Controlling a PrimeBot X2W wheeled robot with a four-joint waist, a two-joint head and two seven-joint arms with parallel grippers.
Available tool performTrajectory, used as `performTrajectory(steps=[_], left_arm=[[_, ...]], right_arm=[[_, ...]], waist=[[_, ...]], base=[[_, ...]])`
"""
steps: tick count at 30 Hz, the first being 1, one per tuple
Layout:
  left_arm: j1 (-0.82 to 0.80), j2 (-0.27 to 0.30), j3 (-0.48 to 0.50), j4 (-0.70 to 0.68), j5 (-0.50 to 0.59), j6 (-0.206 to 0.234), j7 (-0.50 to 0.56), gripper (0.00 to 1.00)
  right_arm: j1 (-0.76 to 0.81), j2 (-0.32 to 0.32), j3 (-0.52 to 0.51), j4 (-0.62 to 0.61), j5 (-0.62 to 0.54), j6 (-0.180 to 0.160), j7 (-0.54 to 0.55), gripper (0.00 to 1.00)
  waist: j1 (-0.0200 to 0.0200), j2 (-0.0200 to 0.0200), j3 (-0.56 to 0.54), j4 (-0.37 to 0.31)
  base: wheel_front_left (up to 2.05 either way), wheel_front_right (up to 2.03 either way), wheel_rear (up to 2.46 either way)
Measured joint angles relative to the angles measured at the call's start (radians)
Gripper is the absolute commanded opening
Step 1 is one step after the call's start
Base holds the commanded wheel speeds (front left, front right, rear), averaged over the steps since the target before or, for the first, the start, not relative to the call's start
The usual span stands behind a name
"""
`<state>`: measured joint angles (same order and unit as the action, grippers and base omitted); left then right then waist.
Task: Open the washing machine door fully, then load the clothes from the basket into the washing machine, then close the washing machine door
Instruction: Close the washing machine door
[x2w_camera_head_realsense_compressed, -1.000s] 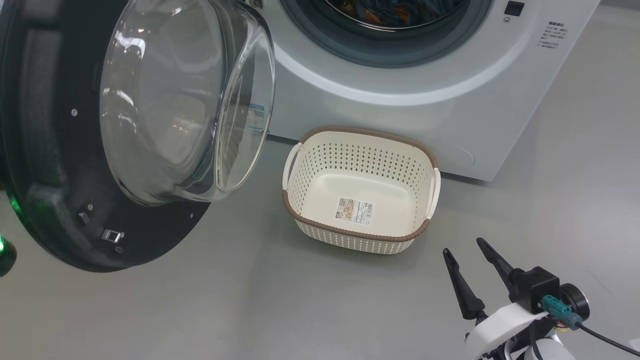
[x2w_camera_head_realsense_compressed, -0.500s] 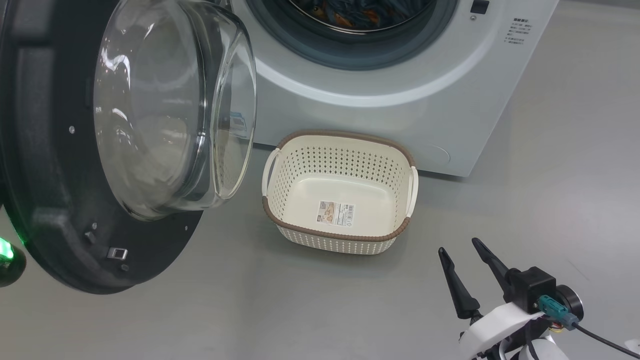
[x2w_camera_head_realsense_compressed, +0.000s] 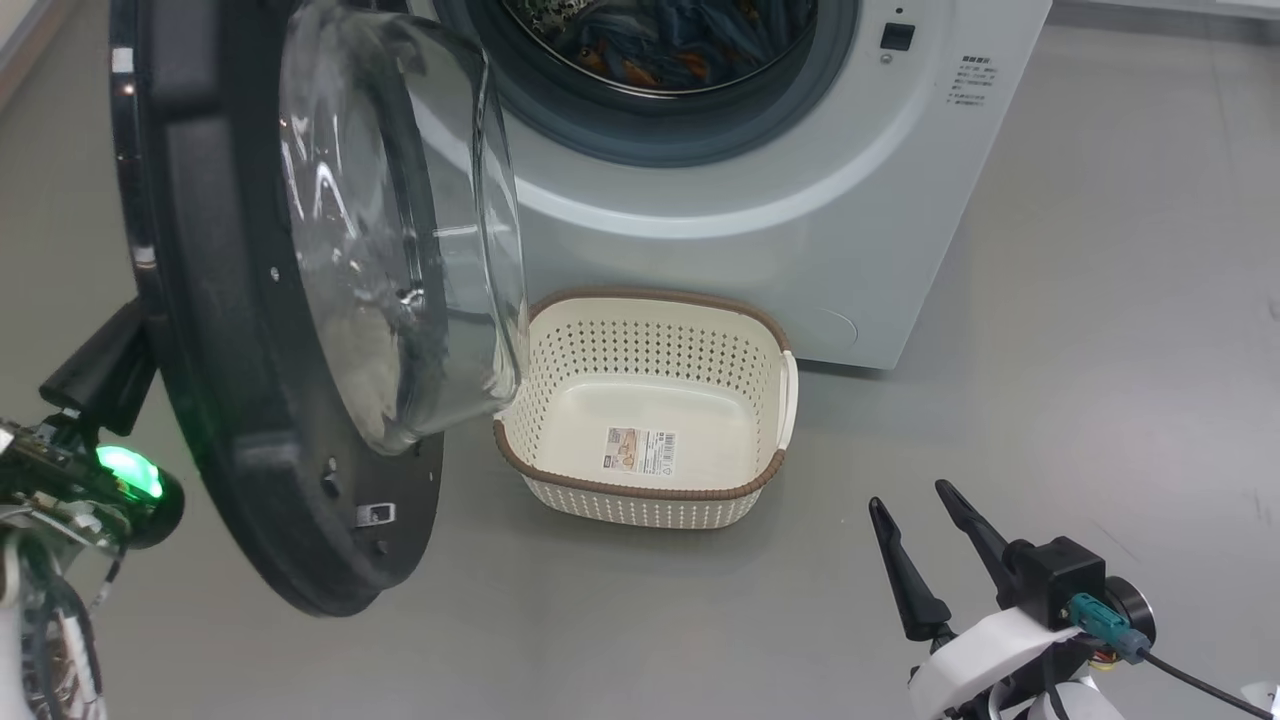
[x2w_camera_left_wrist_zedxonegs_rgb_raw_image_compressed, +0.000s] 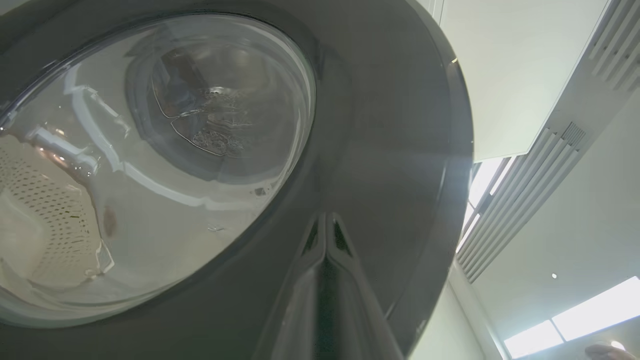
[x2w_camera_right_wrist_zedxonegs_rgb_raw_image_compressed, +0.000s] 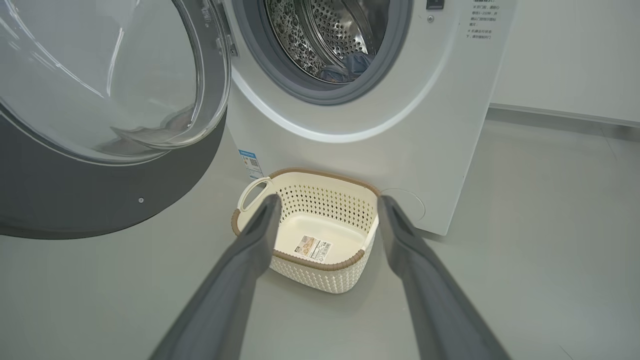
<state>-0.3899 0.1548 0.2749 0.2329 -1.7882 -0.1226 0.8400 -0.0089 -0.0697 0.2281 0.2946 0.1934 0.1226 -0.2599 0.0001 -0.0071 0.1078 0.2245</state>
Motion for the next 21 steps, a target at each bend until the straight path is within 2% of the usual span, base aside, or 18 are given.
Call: performTrajectory(steps=[8,12,21], left_arm=[[0.0,-0.082,-0.055,-0.035,0.002,0.0,-0.005,0.0],[0.0,-0.101,-0.064,-0.045,0.009,0.0,-0.015,0.0],[-0.009,-0.107,-0.105,-0.043,0.042,0.0,-0.067,0.0]], right_arm=[[0.021,0.002,0.002,0.006,0.0,0.0,0.0,1.0],[0.021,0.002,0.003,0.005,0.0,0.0,0.0,1.0],[0.021,0.002,0.02,0.005,-0.002,0.0,0.0,1.0]], waist=[[-0.0001,0.0,-0.028,-0.039],[-0.0001,0.0,-0.035,-0.056],[-0.0001,0.0,-0.036,-0.115]], base=[[0.0,0.0,0.0],[0.0,0.0,0.0],[0.0,0.0,0.0]])
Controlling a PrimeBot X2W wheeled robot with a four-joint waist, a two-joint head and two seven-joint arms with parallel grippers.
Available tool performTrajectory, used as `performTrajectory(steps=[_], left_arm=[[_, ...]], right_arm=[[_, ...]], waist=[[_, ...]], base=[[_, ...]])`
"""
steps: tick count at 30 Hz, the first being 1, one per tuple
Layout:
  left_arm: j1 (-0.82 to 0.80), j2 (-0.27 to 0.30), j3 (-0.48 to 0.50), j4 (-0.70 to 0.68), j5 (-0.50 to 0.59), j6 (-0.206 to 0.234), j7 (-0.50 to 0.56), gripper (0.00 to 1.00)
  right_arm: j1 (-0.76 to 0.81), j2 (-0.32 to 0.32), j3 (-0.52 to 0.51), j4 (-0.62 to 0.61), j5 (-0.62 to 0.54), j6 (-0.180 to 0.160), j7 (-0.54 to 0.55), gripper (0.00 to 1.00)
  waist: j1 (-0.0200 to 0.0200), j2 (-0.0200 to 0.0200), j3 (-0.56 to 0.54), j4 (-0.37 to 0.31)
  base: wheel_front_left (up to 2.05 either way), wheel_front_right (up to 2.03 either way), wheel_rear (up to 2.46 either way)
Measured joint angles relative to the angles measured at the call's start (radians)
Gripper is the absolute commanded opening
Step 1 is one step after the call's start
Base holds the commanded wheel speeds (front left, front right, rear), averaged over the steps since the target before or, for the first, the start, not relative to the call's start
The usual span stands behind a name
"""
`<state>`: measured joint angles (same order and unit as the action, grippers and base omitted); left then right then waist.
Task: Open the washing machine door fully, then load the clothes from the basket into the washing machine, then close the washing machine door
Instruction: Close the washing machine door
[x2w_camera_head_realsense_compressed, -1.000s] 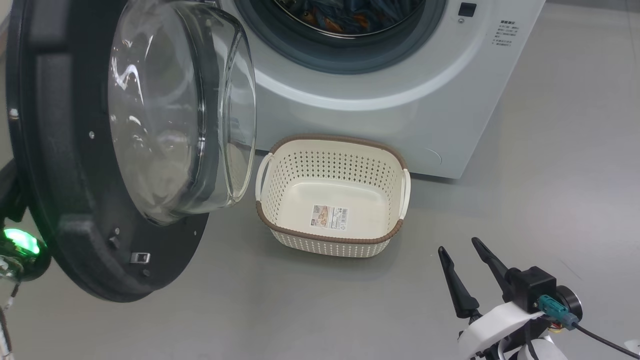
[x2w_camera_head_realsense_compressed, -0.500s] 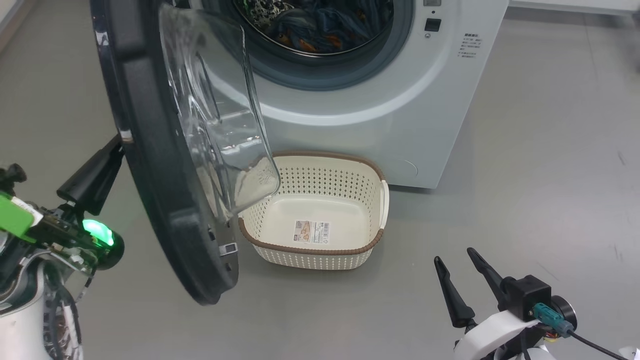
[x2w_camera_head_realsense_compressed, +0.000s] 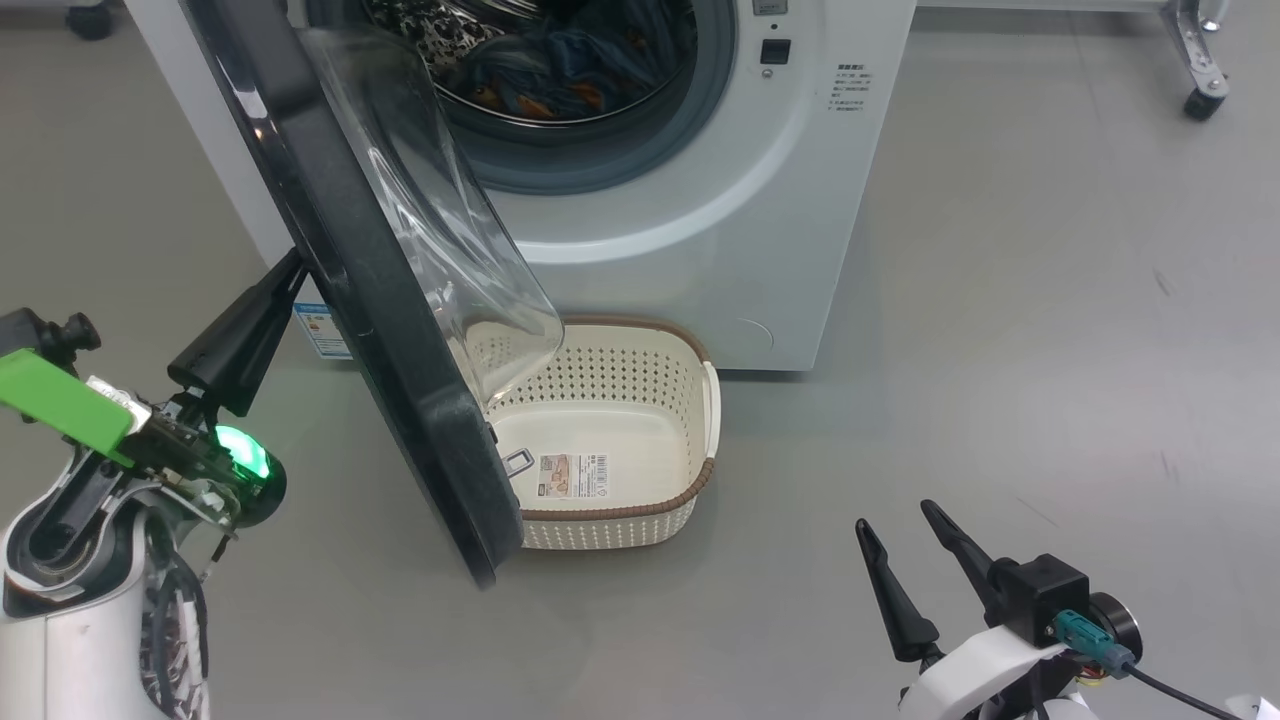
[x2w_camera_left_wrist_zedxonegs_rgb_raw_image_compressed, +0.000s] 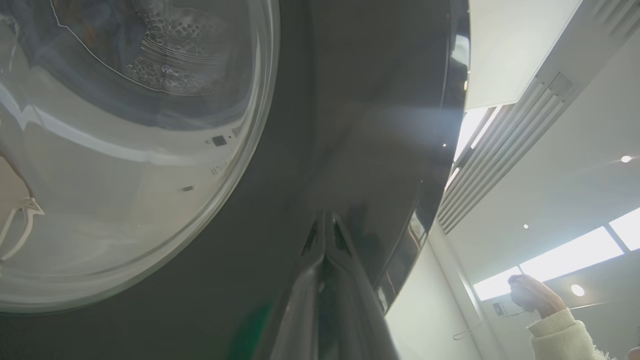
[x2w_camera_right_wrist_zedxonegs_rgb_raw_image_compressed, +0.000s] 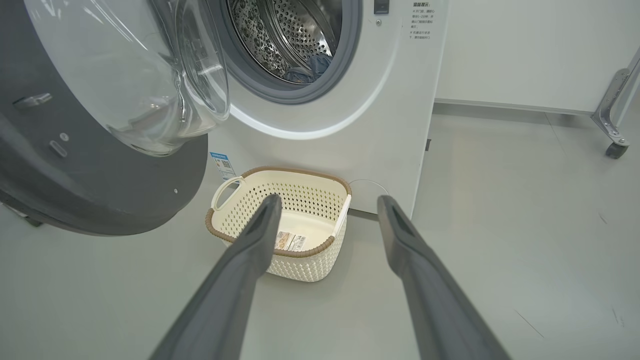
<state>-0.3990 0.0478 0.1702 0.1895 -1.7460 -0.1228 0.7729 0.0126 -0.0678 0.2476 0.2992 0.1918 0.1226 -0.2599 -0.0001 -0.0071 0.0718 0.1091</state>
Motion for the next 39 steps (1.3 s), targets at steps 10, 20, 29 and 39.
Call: performTrajectory(steps=[10,20,29,39], left_arm=[[-0.044,-0.004,-0.022,0.035,0.031,0.0,-0.067,0.0],[-0.122,-0.011,-0.038,0.058,0.081,0.0,-0.124,0.0],[-0.179,-0.012,-0.032,0.113,0.123,0.0,-0.189,0.0],[-0.219,-0.017,-0.038,0.2,0.163,0.0,-0.247,0.0]], right_arm=[[-0.001,-0.003,0.007,-0.002,-0.005,0.0,0.0,1.0],[-0.005,-0.002,0.01,-0.012,-0.007,0.0,0.0,1.0],[-0.024,-0.002,-0.004,-0.019,-0.008,0.0,0.0,1.0],[-0.025,0.0,-0.021,-0.024,-0.008,0.0,0.0,1.0]], waist=[[0.0,0.0,0.018,-0.091],[0.0,0.0,0.056,-0.181],[0.0,0.0,0.096,-0.253],[0.0001,0.0,0.118,-0.285]], base=[[0.0,0.0,0.0],[0.0,0.0,0.0],[0.0,0.0,0.0],[0.0,0.0,0.0]])
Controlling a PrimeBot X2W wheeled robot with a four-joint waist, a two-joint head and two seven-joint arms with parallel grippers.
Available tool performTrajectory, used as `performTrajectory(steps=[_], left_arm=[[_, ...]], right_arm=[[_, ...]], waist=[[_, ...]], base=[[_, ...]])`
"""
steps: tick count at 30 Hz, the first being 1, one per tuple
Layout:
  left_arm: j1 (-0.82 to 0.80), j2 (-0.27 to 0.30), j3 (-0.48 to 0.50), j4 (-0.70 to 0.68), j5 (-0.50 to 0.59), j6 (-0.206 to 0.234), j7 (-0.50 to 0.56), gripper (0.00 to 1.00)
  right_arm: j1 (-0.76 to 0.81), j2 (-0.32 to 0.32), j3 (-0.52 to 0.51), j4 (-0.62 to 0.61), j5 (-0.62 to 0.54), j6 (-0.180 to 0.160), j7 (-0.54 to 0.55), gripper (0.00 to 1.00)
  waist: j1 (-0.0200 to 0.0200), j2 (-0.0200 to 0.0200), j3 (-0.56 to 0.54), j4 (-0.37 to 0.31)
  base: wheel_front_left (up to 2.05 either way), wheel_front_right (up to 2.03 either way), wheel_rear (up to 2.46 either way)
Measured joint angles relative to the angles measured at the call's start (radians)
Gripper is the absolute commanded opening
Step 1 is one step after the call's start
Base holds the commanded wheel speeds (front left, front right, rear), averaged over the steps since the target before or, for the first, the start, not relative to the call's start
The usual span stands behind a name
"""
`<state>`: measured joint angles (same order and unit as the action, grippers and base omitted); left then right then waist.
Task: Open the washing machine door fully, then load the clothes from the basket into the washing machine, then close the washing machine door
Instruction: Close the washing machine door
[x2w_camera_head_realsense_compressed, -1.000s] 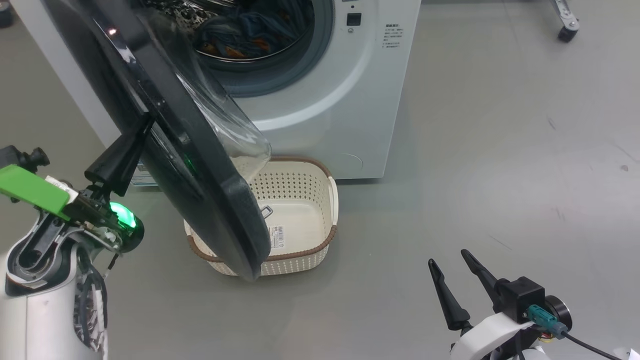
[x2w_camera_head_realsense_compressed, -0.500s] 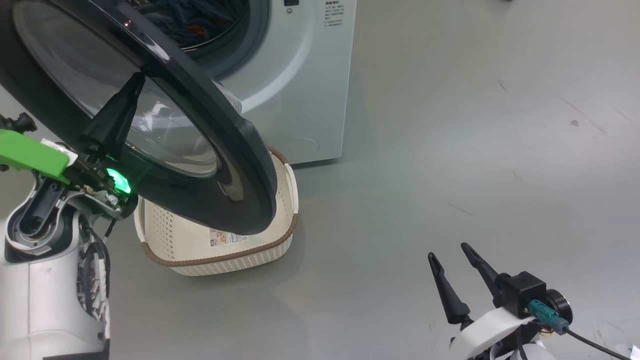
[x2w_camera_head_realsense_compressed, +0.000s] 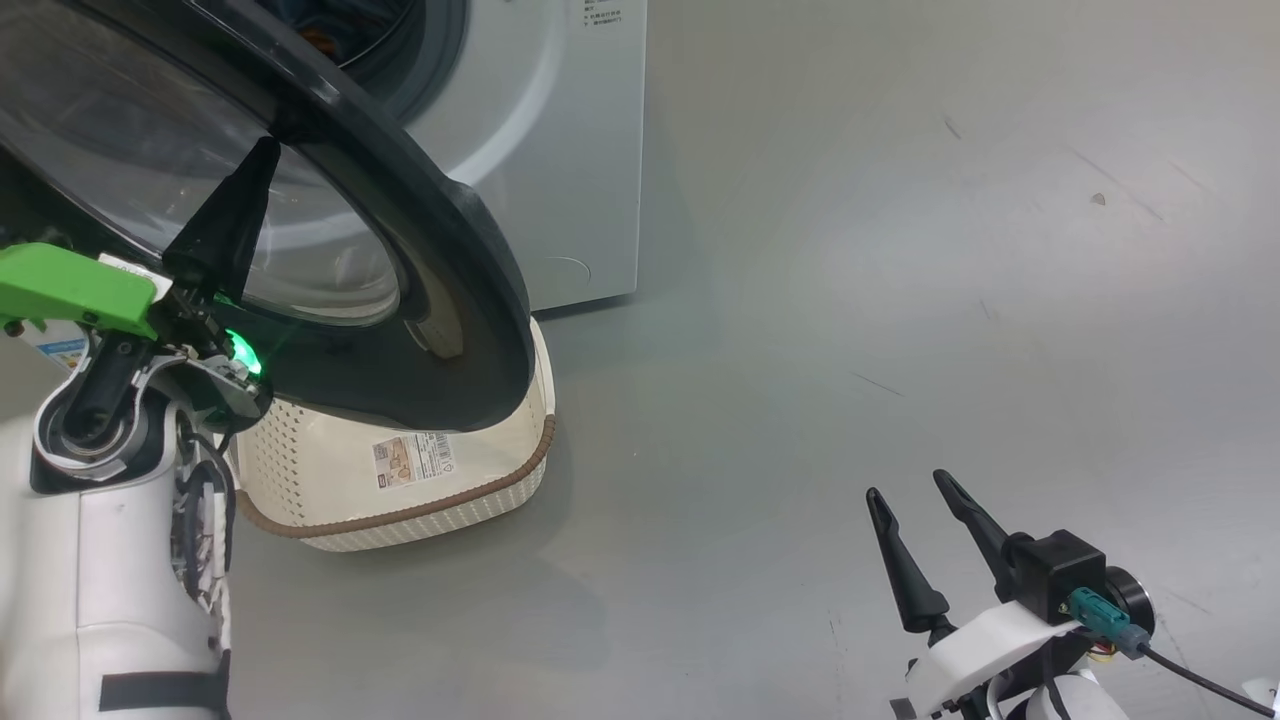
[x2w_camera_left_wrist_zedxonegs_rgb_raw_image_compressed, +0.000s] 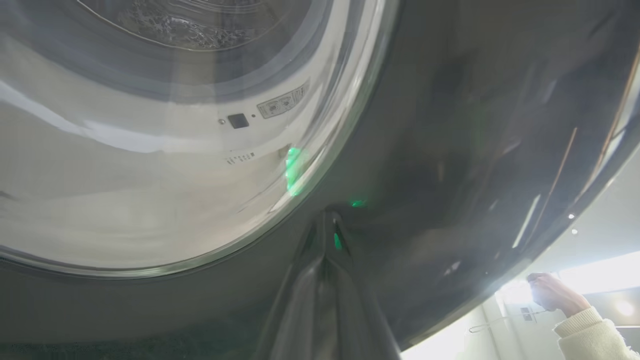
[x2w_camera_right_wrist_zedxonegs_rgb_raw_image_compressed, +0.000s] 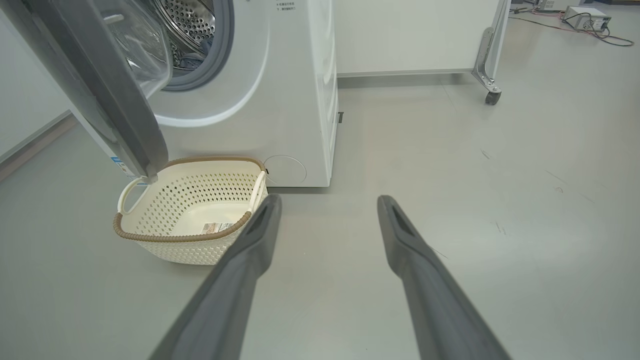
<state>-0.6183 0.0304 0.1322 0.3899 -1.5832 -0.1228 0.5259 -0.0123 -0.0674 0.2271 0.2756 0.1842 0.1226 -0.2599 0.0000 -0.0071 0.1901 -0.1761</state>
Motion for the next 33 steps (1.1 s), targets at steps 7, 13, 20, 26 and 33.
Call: performTrajectory(steps=[7,13,20,26,33], left_arm=[[-0.029,-0.001,-0.003,0.032,0.002,0.0,-0.025,0.0],[-0.036,-0.003,-0.009,0.036,0.017,0.0,-0.04,0.0],[0.009,0.025,-0.023,0.003,0.13,0.0,-0.115,0.85],[0.15,0.141,-0.103,-0.064,0.387,0.0,-0.233,1.0],[0.326,0.175,-0.217,-0.117,0.597,0.0,-0.392,1.0]], right_arm=[[0.0,0.002,-0.004,0.0,0.0,0.0,0.0,1.0],[0.0,0.003,-0.019,0.001,0.0,0.0,0.0,1.0],[0.001,0.006,-0.035,0.001,0.002,0.0,0.0,1.0],[0.007,0.007,-0.04,0.004,0.002,0.0,0.0,1.0],[0.041,0.01,-0.066,-0.001,0.008,0.0,0.0,1.0]], waist=[[0.0,0.0,-0.001,0.0],[0.0,0.0,-0.016,0.014],[0.0,0.0,-0.049,0.04],[0.0,0.0,-0.085,0.067],[0.0,0.0,-0.119,0.103]], base=[[0.0,0.0,0.0],[0.0,0.0,0.0],[0.0,0.0,0.0],[0.0,0.0,0.0],[0.0,0.0,0.0]])
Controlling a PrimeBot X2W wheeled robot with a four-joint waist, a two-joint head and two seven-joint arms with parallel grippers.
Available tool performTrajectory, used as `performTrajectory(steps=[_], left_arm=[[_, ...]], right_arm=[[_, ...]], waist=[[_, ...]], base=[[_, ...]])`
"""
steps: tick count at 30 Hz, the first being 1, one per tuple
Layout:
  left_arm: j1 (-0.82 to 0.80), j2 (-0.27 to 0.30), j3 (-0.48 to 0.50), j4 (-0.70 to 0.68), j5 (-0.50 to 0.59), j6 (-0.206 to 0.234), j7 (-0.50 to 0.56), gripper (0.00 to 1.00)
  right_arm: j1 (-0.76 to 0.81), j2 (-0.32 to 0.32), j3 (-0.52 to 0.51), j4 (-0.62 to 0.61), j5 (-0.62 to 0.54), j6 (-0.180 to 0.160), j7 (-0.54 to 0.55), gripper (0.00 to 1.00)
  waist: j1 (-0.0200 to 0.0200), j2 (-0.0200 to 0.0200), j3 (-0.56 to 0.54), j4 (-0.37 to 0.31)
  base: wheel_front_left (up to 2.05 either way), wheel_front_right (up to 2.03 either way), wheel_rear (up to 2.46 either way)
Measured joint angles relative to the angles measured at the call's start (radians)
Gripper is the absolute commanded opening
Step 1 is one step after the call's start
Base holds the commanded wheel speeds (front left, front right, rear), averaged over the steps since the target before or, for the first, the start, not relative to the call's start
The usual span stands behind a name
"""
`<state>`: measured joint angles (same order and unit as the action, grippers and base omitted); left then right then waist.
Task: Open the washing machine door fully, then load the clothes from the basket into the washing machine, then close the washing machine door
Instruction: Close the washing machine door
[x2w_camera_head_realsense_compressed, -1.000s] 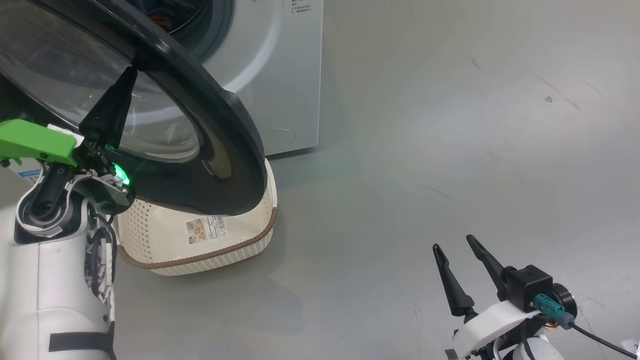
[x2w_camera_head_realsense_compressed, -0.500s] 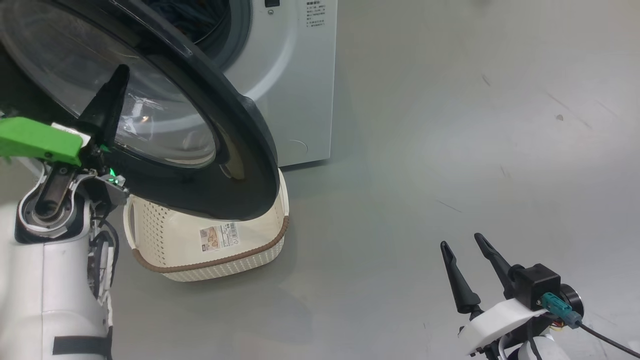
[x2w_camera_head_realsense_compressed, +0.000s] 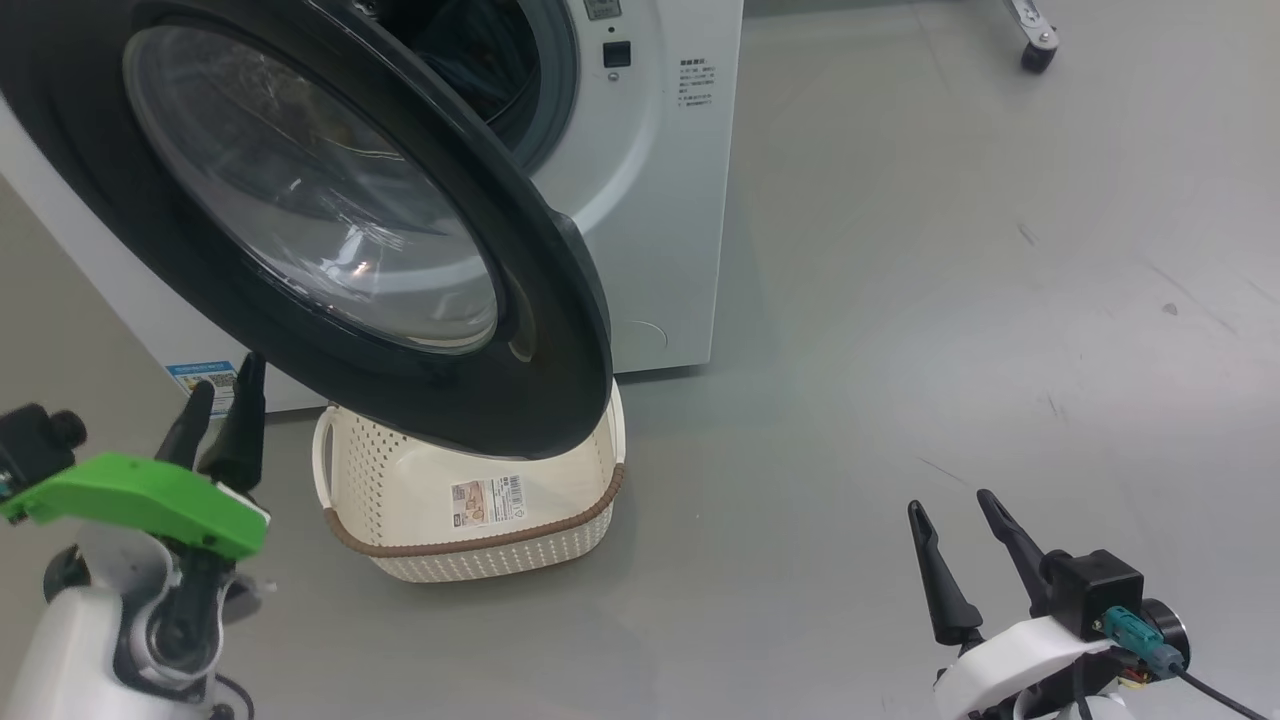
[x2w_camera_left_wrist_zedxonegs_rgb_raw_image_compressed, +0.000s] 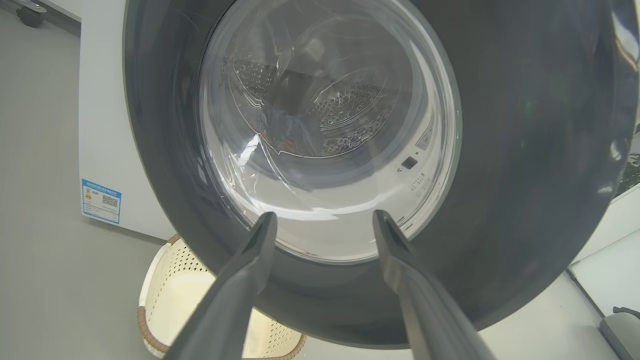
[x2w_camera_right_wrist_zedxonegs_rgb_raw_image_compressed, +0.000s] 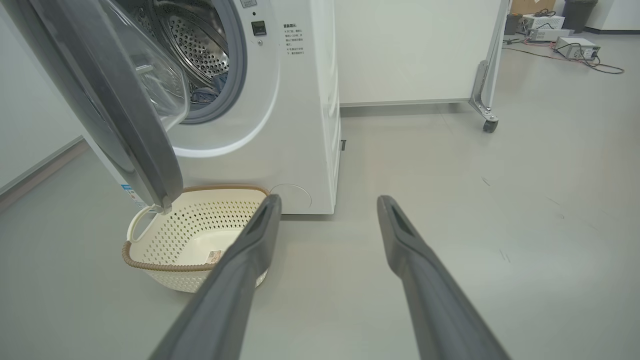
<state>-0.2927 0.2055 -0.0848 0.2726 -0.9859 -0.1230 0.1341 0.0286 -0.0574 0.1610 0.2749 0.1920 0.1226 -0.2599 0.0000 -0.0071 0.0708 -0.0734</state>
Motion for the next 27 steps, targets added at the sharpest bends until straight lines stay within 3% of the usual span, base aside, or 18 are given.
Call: performTrajectory(steps=[7,17,27], left_arm=[[0.128,0.019,-0.091,-0.002,0.183,-0.001,-0.183,1.0],[0.278,0.022,-0.074,0.045,0.332,0.006,-0.416,1.0],[0.341,-0.001,-0.037,0.053,0.4,0.061,-0.395,1.0]], right_arm=[[0.001,0.001,-0.015,-0.006,0.0,0.0,0.0,1.0],[0.001,0.002,-0.001,-0.016,-0.003,0.0,0.0,1.0],[0.011,0.004,-0.029,-0.018,-0.007,0.0,0.0,1.0]], waist=[[0.0,0.0,-0.018,0.035],[0.0,0.0,-0.041,0.051],[0.0,0.0,-0.071,0.055]], base=[[0.0,0.0,0.0],[0.0,0.0,0.0],[0.0,0.0,0.0]])
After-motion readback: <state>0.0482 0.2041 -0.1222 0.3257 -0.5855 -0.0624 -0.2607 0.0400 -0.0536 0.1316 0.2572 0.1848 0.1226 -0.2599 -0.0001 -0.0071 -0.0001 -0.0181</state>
